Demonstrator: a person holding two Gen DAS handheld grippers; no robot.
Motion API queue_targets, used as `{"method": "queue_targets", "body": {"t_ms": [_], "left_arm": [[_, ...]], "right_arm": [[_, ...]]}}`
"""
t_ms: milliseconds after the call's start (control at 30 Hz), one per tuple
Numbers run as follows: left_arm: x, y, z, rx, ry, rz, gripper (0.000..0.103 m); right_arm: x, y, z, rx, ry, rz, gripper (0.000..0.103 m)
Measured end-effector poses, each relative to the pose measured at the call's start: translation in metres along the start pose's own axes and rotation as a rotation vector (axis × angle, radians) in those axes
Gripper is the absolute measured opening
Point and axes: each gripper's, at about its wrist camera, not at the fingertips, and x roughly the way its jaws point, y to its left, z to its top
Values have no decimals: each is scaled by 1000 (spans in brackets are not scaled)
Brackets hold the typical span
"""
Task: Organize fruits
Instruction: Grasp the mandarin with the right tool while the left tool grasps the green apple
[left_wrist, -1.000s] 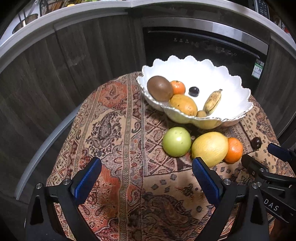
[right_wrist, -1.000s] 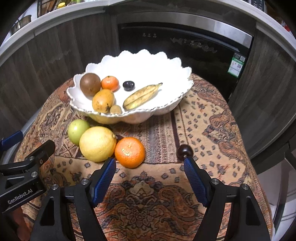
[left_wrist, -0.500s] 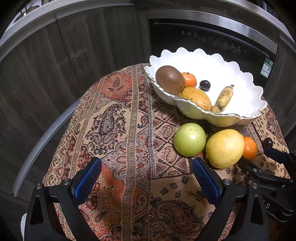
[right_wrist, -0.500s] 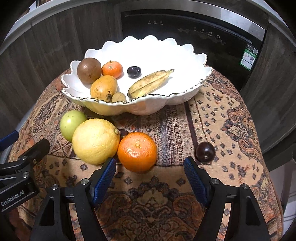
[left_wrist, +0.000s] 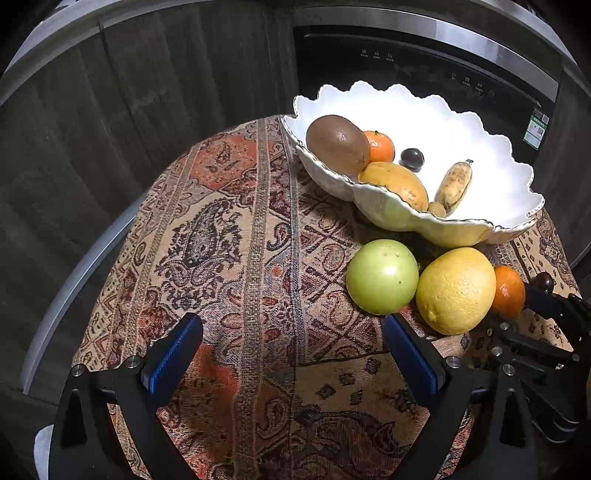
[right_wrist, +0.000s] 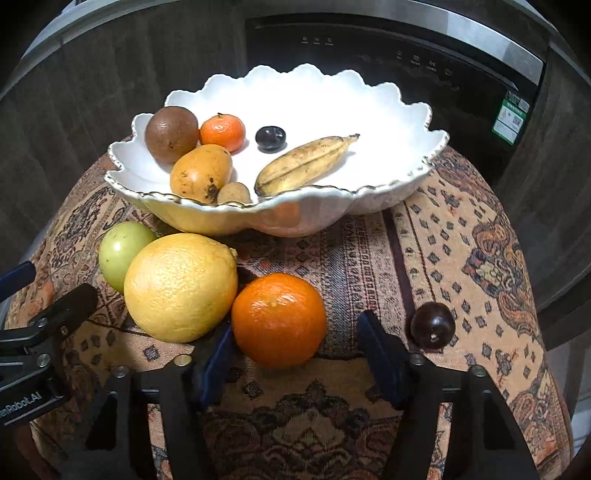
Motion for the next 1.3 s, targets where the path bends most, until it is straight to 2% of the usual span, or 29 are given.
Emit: {"method": "queue_targets", "body": {"t_ms": [33,233,633,867,933,1067,1133,1200,1300], "left_arm": [[0,0,0,1,1,0,99],[0,-5,0,14,-5,-6,100],[11,-36,12,104,-36,-59,99],[25,-36,21,92,-27,-99,98],[29,-36,23,89,-23,-105,94],[41,-34,27,76,14,-137,71],[43,-36,28,74,20,-150,66],[43,-38,30,80,26,-173,53],[42,-44,30,91,28,-172,48]], "right_arm": [[-1,1,0,-6,-11,14,45],[-5,1,1,-10,-17,6,44],[-30,-26,2,97,-54,-53,43],[-28,-31,2,122,-37,-56,43],[-26,-30,3,123,-34,-55,43],[-25,-27,4,119,-28,-53,43],[-24,-25,3,116,-26,-50,43],[-24,-25,3,117,-23,-46,43],[-25,-29,3,129,-23,-45,43]]}}
